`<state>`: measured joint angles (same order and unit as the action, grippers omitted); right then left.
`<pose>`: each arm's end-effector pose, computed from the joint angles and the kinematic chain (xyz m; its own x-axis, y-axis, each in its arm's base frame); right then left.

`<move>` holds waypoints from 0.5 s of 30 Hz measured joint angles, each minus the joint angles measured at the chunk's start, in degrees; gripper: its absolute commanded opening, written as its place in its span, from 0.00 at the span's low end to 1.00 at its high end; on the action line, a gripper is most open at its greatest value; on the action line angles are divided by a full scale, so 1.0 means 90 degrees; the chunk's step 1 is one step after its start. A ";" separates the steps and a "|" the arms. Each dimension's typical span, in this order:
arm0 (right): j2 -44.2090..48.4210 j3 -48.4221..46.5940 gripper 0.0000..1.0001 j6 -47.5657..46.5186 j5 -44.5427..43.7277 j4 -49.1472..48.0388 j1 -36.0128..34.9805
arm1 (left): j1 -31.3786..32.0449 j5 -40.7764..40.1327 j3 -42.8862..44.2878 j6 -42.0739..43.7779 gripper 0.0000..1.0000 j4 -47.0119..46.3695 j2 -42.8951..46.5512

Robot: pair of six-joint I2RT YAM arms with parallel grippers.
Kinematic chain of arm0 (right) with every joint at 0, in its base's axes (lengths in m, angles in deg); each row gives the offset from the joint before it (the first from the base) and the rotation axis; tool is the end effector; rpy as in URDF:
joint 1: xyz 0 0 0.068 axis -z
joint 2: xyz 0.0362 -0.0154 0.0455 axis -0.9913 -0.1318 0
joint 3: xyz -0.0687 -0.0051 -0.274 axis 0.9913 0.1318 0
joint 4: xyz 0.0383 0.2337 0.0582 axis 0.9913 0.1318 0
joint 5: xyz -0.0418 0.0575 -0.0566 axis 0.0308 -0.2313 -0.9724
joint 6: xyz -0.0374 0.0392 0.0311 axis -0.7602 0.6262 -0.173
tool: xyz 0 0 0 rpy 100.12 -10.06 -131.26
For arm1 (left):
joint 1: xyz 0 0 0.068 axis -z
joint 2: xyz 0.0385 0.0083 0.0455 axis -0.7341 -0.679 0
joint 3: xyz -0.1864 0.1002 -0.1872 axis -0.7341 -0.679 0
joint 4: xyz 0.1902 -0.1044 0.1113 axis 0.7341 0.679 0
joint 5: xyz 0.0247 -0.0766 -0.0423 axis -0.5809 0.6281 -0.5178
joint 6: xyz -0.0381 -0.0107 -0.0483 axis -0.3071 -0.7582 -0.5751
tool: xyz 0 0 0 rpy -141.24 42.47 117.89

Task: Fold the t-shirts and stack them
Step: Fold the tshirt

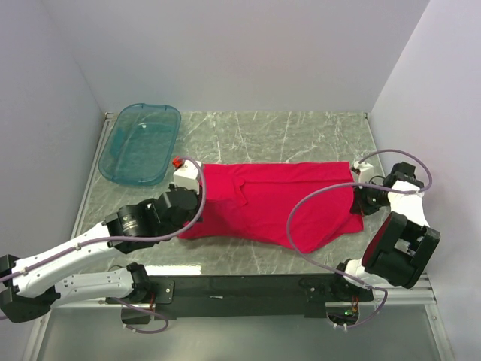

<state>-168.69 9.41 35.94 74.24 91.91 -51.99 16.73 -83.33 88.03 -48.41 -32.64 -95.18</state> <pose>0.2071 -0.0923 0.2212 -0.7621 -0.3370 -0.5528 -0.4755 0.8708 0.1248 0.0968 -0.1352 0.3527 -0.4790 -0.0028 -0.8778 0.3106 0.9348 -0.1725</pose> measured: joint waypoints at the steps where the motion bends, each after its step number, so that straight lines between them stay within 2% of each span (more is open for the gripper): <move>1: 0.0000 0.0000 0.02 0.0000 0.0015 -0.0007 0.0027 | -0.0046 -0.0017 0.0005 0.0032 0.01 -0.0007 -0.0022; 15: -0.0112 0.0015 0.03 0.0066 0.0056 -0.0221 0.0401 | -0.0471 0.0017 0.0333 0.0867 0.01 -0.0335 -0.0189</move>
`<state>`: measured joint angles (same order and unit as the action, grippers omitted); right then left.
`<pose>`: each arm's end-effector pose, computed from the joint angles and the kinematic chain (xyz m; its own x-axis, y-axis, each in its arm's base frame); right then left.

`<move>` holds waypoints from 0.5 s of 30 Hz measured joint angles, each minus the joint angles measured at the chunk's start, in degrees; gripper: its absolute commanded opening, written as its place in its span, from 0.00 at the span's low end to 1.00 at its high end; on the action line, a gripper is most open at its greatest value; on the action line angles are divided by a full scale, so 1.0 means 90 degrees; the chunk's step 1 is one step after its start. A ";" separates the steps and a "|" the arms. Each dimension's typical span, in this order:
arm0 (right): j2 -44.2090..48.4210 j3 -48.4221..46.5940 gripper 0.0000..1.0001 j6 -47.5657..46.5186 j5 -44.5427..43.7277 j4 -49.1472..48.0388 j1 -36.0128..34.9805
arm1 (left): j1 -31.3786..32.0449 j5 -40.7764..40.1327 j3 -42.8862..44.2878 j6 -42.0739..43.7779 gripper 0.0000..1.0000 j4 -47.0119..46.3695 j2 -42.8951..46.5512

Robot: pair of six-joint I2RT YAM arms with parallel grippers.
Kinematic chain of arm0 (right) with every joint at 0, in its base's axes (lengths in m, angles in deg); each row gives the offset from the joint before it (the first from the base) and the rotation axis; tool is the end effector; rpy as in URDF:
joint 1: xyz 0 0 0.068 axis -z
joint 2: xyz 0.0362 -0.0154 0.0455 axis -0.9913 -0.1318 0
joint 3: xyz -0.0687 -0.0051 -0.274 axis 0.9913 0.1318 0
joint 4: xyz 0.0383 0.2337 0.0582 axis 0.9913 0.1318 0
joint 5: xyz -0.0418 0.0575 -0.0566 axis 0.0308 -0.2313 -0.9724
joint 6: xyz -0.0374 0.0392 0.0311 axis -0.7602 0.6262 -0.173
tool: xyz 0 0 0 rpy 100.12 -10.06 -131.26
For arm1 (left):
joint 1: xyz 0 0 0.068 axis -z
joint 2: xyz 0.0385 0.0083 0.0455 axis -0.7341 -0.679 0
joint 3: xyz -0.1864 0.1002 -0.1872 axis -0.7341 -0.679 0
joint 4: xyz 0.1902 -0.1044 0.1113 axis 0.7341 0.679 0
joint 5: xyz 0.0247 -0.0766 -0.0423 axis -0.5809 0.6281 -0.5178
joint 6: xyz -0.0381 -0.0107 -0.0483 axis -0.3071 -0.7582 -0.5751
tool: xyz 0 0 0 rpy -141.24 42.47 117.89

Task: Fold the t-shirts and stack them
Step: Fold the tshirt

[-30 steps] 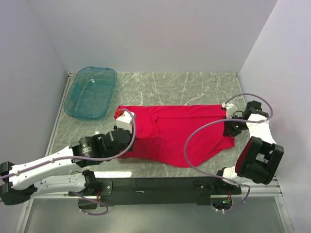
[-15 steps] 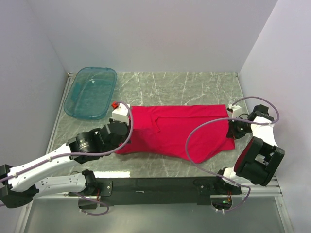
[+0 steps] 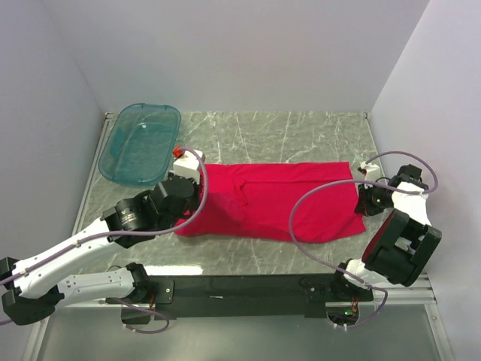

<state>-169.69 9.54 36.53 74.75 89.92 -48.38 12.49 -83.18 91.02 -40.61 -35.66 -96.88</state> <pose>0.2054 -0.1078 0.2181 -0.7759 -0.2814 -0.5646 -0.4158 0.9012 0.1222 0.1110 -0.1355 0.3697 -0.4070 0.0334 -0.9128 0.3082 0.9458 -0.1028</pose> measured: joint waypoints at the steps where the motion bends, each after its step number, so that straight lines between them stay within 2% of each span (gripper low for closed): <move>1: -0.0007 0.0005 0.03 0.0010 0.0002 -0.0010 0.0012 | -0.0022 0.0007 0.0080 0.0107 0.01 -0.0029 -0.0053; 15: -0.0141 0.0165 0.04 0.0083 0.0032 -0.0148 0.0136 | -0.0274 0.0372 0.0316 0.0716 0.01 -0.0335 -0.0389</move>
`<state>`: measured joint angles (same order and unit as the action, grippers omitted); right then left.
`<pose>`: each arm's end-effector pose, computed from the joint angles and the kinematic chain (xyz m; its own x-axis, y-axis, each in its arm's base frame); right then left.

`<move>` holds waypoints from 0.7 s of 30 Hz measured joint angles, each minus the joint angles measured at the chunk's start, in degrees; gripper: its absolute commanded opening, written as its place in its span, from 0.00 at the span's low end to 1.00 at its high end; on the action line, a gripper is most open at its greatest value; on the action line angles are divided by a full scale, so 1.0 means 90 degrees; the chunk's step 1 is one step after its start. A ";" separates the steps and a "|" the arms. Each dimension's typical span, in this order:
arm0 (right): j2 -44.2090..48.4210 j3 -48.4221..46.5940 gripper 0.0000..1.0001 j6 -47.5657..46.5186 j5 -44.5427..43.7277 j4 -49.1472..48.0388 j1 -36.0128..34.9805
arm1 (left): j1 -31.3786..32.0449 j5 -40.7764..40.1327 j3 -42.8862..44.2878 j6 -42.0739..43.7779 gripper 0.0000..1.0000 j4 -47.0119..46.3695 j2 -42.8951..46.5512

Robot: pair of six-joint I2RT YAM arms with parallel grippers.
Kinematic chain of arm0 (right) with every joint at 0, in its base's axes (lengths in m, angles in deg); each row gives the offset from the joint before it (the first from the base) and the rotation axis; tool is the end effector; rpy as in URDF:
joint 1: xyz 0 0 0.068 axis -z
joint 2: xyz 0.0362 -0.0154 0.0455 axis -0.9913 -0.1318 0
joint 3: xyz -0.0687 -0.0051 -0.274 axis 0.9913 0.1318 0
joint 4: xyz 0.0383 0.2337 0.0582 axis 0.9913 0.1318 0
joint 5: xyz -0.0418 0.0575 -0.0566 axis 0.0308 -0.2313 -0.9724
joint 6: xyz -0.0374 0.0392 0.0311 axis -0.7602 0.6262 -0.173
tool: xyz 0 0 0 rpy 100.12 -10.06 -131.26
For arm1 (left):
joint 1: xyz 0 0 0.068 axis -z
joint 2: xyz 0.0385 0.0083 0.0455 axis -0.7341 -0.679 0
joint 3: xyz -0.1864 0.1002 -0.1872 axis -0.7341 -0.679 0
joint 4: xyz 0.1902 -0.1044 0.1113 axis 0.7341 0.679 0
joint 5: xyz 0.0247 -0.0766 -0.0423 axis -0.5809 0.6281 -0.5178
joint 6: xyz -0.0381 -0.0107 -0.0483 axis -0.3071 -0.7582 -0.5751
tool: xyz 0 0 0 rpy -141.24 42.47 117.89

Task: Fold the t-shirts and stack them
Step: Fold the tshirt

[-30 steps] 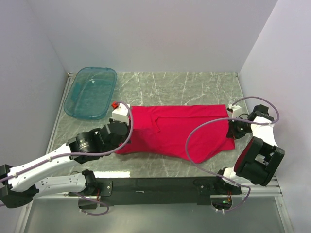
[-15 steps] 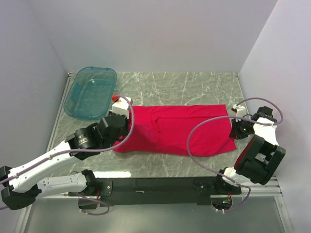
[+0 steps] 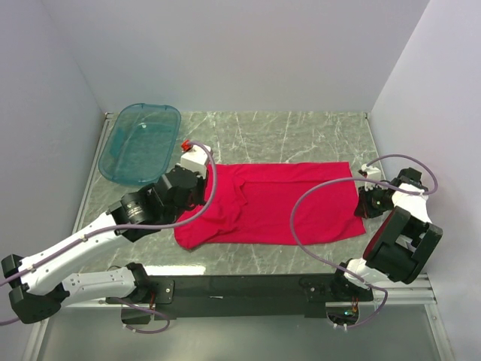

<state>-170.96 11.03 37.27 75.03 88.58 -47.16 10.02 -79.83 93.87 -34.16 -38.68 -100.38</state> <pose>0.2034 -0.1122 0.2076 -0.7962 -0.2438 -0.5537 -0.3849 0.9102 0.1528 0.1247 -0.1472 0.3802 -0.3703 0.0970 -0.9238 0.3599 0.9318 -0.0464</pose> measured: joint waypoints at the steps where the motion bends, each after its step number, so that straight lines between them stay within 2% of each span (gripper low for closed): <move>1: -0.0007 0.0000 0.04 -0.0002 0.0012 0.0002 0.0000 | -0.0041 0.0095 -0.0002 -0.0036 0.01 -0.0005 -0.0027; 2: -0.0010 0.0000 0.04 -0.0005 0.0029 0.0002 0.0000 | -0.0083 0.0175 -0.0022 -0.0063 0.02 -0.0015 -0.0044; 4: -0.0010 0.0007 0.04 -0.0012 0.0078 0.0002 0.0002 | -0.0248 0.0432 -0.0219 -0.0180 0.16 -0.0158 -0.0061; 5: -0.0010 0.0017 0.04 -0.0017 0.0097 0.0002 0.0002 | -0.0398 0.0641 -0.0389 -0.0250 0.25 -0.0272 -0.0068; 6: -0.0010 0.0029 0.04 -0.0027 0.0112 0.0005 0.0002 | -0.0576 0.0891 -0.0583 -0.0318 0.40 -0.0384 -0.0070; 9: -0.0010 0.0041 0.05 -0.0032 0.0143 0.0012 0.0002 | -0.1372 0.1734 -0.1183 -0.0532 0.55 -0.0631 -0.0228; 15: -0.0010 0.0046 0.05 -0.0051 0.0243 0.0015 0.0002 | -0.2810 0.2924 -0.1761 -0.0906 0.56 -0.1052 -0.0920; 21: -0.0017 0.0046 0.05 -0.0053 0.0311 0.0012 0.0002 | -0.3801 0.3995 -0.2152 -0.1054 0.46 -0.1649 -0.1705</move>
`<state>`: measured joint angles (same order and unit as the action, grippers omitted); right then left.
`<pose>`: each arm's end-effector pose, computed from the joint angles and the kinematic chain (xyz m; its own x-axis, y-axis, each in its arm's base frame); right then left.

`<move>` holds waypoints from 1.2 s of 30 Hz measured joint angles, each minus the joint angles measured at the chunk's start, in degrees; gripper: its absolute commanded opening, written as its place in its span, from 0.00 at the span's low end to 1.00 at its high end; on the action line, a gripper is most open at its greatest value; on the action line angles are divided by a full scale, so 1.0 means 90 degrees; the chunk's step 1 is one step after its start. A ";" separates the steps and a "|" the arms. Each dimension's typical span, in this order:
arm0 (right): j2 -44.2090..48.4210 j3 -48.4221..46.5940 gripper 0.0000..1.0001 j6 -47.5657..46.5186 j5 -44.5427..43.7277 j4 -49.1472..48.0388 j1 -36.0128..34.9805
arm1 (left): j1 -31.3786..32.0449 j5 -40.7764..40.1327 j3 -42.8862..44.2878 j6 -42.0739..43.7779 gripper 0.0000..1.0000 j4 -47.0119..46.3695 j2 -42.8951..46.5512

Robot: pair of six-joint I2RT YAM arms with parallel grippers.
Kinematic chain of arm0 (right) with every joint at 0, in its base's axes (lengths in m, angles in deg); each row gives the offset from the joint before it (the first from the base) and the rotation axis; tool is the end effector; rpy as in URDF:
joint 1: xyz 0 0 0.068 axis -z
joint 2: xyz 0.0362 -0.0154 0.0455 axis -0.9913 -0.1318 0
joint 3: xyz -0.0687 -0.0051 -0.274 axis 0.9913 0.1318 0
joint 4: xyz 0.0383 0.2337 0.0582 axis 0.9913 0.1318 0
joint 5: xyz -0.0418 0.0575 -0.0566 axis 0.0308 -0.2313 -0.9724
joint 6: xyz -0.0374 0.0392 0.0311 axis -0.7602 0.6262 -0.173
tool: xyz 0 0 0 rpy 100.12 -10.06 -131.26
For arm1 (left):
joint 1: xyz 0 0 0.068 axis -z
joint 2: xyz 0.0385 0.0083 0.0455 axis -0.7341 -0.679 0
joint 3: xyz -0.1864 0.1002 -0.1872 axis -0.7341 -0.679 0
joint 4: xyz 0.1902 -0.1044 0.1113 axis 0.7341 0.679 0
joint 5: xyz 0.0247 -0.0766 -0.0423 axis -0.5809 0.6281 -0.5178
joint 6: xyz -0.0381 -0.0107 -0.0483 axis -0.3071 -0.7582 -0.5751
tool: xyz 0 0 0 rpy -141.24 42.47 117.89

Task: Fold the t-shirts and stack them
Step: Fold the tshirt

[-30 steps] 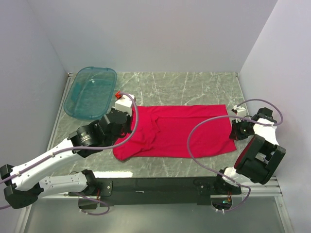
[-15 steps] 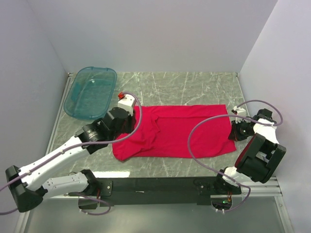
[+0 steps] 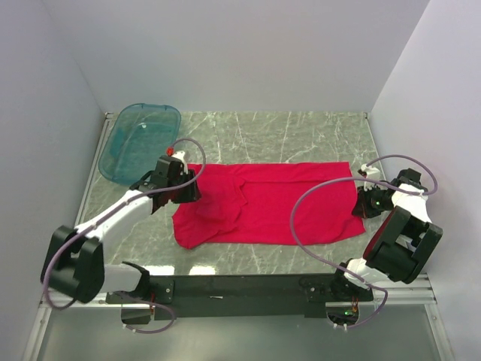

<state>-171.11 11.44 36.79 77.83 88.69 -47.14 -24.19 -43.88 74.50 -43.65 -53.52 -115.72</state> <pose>0.2033 -0.1098 0.2065 -0.7803 -0.2336 -0.5802 -0.4039 0.8965 0.1822 0.2288 -0.1009 0.2351 -0.7921 -0.1602 -0.5891 0.0790 0.9300 -0.3591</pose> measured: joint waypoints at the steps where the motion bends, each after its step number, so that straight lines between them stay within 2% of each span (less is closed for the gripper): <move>1: -0.0005 0.0000 0.05 0.0000 0.0005 0.0000 0.0000 | -0.0063 0.0126 -0.0005 -0.0024 0.45 -0.0061 -0.0168; 10: -0.0075 0.0000 0.05 -0.0005 0.0066 0.0000 0.0000 | -0.0136 0.0663 0.0002 -0.0119 0.43 -0.0272 -0.1144; 31: -0.0102 0.0000 0.06 -0.0027 0.0168 0.0022 0.0000 | -0.0136 0.0583 0.0270 -0.0102 0.41 -0.0114 -0.1834; 36: -0.0102 0.0000 0.06 -0.0029 0.0170 0.0024 0.0000 | -0.0121 0.0607 0.0304 -0.0100 0.35 -0.0095 -0.1919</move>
<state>-172.03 11.44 36.53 79.36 88.91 -47.14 -25.28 -38.41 77.23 -44.55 -54.37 -132.99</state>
